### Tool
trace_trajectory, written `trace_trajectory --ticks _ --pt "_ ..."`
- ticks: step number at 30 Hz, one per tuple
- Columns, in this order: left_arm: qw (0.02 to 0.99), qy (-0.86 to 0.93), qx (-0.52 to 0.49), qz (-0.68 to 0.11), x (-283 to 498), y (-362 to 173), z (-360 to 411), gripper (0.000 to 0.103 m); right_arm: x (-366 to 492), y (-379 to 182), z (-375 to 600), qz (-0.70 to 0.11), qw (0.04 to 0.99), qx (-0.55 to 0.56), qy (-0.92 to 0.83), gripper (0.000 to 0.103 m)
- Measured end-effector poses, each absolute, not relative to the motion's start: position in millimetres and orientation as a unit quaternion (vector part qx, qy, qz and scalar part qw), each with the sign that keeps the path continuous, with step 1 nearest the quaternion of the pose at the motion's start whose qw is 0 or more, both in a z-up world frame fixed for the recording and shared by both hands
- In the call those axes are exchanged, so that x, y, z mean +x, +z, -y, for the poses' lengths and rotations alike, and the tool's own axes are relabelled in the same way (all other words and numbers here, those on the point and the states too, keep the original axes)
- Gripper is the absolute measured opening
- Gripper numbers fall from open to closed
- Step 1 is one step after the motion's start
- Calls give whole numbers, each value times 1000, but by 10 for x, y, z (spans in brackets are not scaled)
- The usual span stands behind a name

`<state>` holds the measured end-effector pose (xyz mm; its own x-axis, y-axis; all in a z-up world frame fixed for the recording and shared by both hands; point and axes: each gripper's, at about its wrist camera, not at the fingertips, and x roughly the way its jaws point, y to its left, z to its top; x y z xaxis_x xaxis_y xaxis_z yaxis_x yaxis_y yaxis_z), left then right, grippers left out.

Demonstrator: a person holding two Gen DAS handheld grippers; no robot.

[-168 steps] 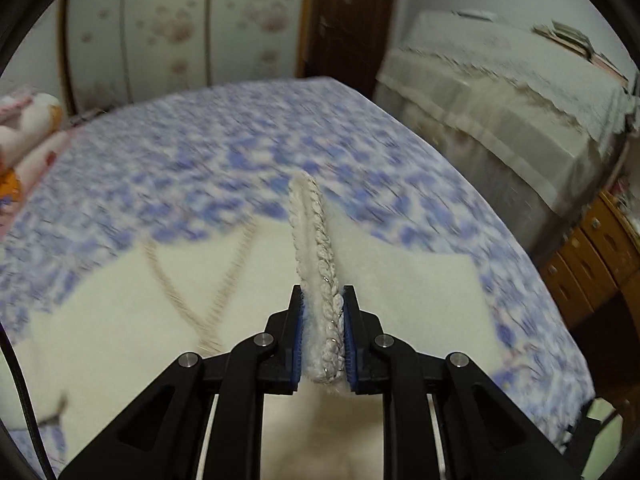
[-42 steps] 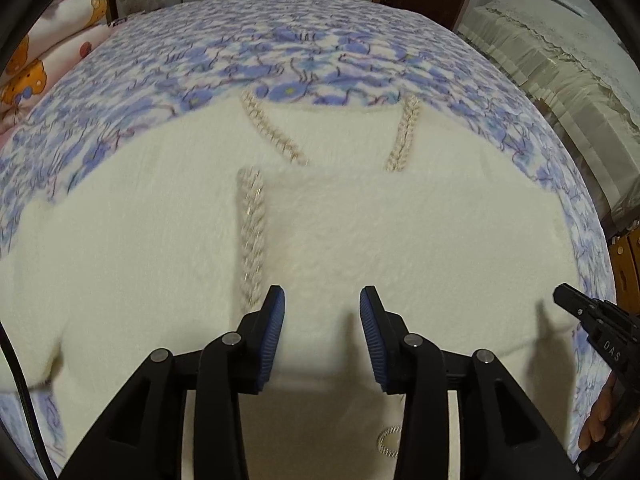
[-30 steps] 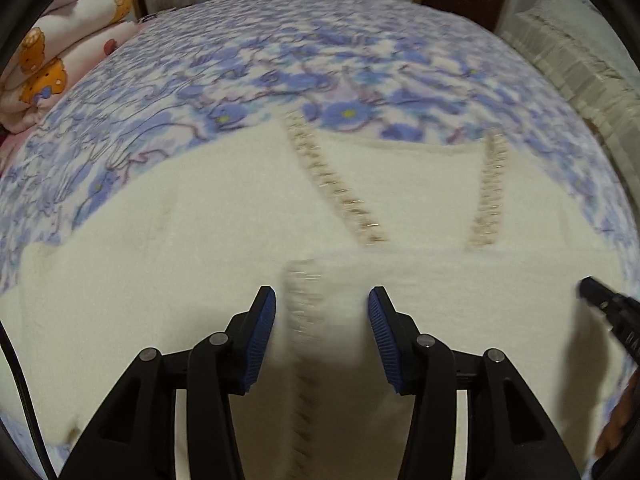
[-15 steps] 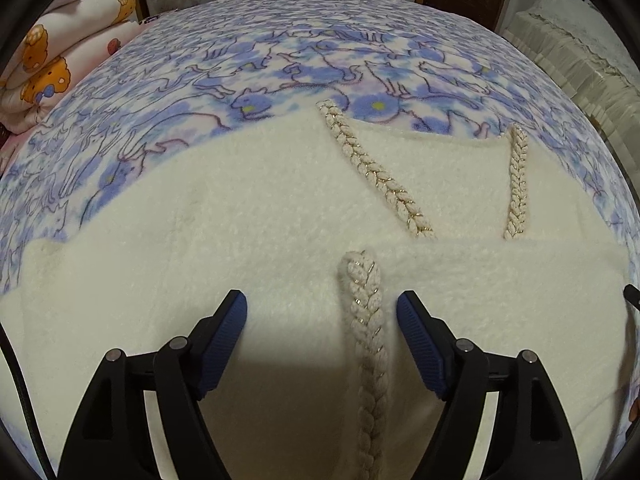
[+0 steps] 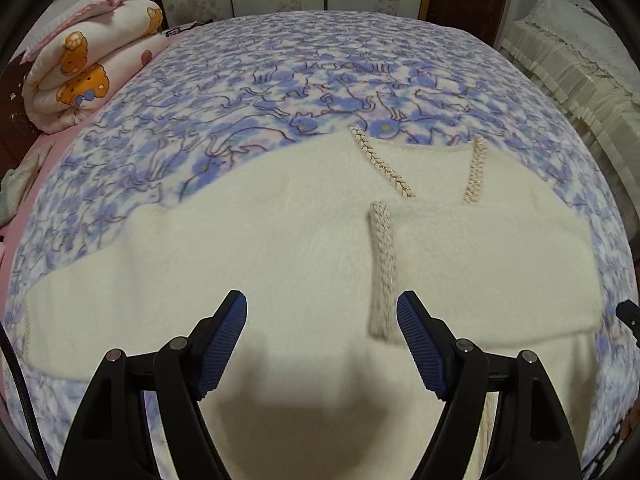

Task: Fold large clothes
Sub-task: 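Grasp the cuff of the other sleeve with the left gripper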

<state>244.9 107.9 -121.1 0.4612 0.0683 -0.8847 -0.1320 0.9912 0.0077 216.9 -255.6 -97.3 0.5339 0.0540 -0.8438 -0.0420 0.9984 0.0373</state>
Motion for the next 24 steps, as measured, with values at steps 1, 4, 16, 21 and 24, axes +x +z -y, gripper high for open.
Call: trace_trajectory --ticks 1,4,16,21,24 --pt "856 55 -32 -513 2310 -1114 -1095 76 2091 -904 2496 -478 878 3 32 34" --pt "859 48 -37 -509 1953 -902 -1153 76 1819 -677 2317 -463 885 -1 48 34" --pt "857 32 -53 -512 666 -618 -1500 76 868 -349 1615 -444 890 -33 101 34" --pt "849 31 -72 -523 367 -733 -1780 76 646 -458 1302 -456 881 -43 117 34" --pt "842 37 -97 -530 259 -828 -2040 76 574 -551 1073 -468 873 -47 127 34"
